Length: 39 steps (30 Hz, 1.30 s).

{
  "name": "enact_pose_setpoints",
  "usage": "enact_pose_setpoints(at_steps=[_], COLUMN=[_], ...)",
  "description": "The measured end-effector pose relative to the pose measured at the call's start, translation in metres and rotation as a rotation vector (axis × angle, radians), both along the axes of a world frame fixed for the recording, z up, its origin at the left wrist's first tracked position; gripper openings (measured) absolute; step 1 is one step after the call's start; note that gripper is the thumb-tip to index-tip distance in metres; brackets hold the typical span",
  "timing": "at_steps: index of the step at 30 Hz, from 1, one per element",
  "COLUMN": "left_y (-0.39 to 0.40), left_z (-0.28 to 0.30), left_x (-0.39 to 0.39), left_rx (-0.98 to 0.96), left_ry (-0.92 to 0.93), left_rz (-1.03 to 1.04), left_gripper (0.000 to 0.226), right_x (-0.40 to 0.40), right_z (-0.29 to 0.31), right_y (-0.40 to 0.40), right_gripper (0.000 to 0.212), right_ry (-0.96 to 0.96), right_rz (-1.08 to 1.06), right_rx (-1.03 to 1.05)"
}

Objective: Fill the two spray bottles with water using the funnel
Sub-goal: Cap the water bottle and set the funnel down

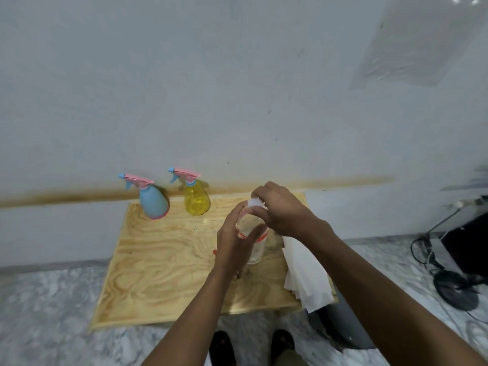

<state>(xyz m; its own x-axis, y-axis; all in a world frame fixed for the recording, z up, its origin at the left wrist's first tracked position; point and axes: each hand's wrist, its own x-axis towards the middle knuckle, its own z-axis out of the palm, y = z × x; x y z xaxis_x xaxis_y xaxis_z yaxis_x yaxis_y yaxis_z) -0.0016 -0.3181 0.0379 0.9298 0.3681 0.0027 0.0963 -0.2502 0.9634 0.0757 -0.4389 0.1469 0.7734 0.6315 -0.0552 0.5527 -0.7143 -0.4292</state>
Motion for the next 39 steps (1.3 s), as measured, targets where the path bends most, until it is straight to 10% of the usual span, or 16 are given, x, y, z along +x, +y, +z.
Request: enact_pose_setpoints(at_steps=[34,39], left_y=[0.016,0.050], left_z=[0.004,-0.023], left_x=[-0.009,-0.029], left_rx=[-0.057,-0.068], left_ry=[0.049,0.203], left_rz=[-0.037,0.252], left_gripper=[0.081,0.050], right_x=[-0.014,-0.020], right_z=[-0.071,-0.079], right_y=[0.005,0.009], right_gripper=[0.034,0.045], right_ry=[-0.014,0.008], right_rz=[-0.338,-0.393], right_rx=[0.594,0.660])
